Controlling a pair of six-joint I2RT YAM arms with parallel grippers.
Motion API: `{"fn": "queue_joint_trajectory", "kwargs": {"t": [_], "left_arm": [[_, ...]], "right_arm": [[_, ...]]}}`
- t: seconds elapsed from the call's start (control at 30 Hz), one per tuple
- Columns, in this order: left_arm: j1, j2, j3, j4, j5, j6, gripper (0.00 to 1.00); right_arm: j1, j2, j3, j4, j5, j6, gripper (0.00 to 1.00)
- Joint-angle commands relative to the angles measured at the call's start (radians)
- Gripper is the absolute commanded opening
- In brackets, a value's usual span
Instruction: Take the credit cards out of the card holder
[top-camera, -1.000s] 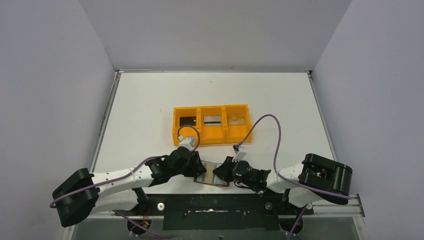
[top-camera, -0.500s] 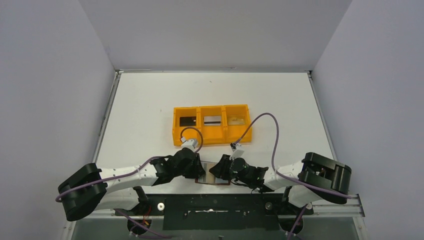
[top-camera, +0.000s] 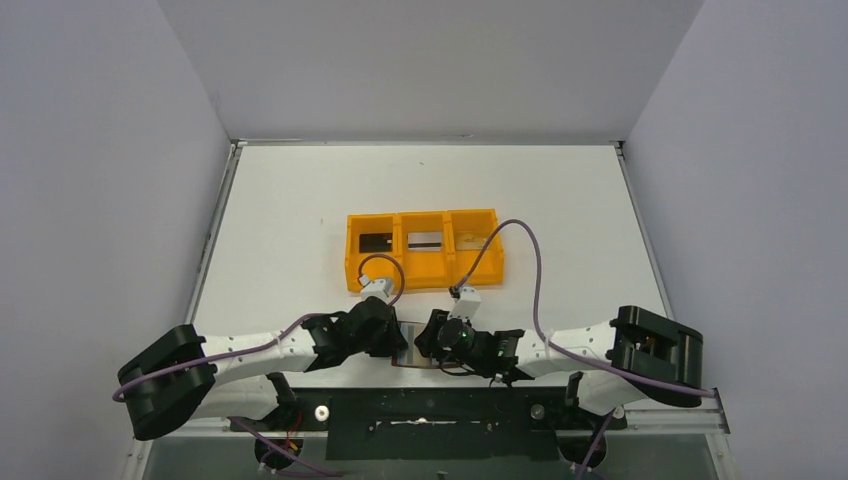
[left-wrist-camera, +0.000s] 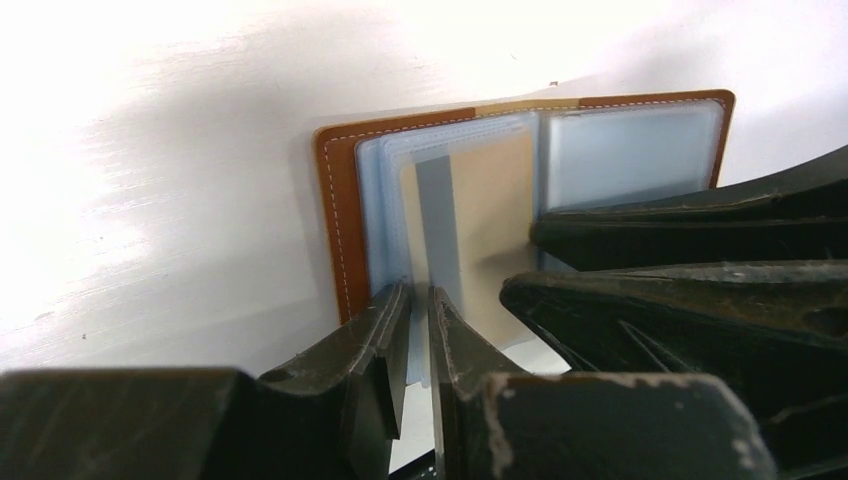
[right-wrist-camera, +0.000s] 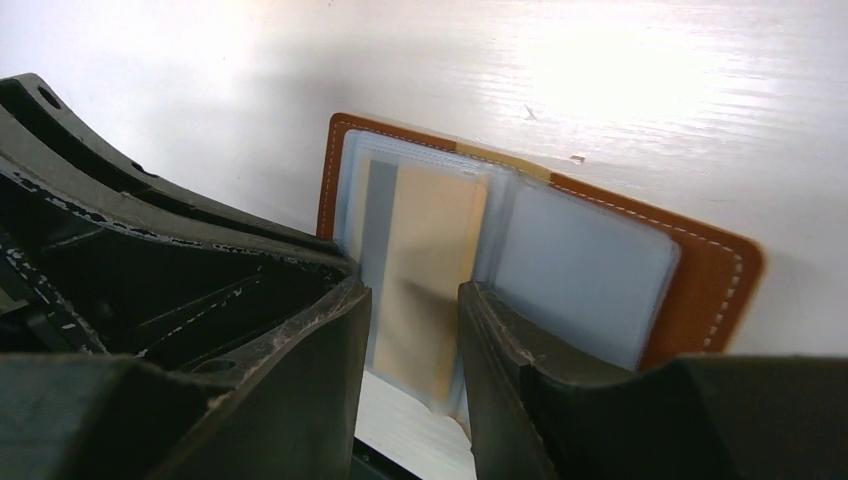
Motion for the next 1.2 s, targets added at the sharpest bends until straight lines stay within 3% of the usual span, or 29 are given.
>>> {"fn": "queue_joint_trajectory", "kwargs": {"t": [0.0, 0.23, 0.43, 0.6, 0.77, 1.17], "left_arm": [[-0.008, 0.02, 0.017, -0.028, -0.027, 0.005, 0.14], [-0.011, 0.028, 0.02, -0.024, -0.029, 0.012, 0.1], [-0.013, 0.026, 0.013, -0.001, -0.008, 0.018, 0.07], [-0.016, -0.005, 0.013, -0.013, -0.01, 0.015, 0.06], [-0.016, -0.077, -0.003, -0.043, -0.052, -0.011, 0.08], [-0.015, -0.211, -0.034, -0.058, -0.093, -0.04, 0.21]], "right_arm": [[0.005, -0.066, -0.031, -0.05, 0.067, -0.006, 0.4], [-0.024, -0.068, -0.107, 0.094, -0.009, -0.013, 0.41], [-0.027, 0.002, -0.115, 0.209, -0.059, -0.01, 0.3], [-0.034, 0.018, -0.118, 0.237, -0.071, -0.002, 0.1], [-0.052, -0.012, -0.16, 0.268, -0.07, 0.015, 0.02], [-0.166, 0.043, -0.372, 0.895, -0.321, 0.069, 0.0]]}}
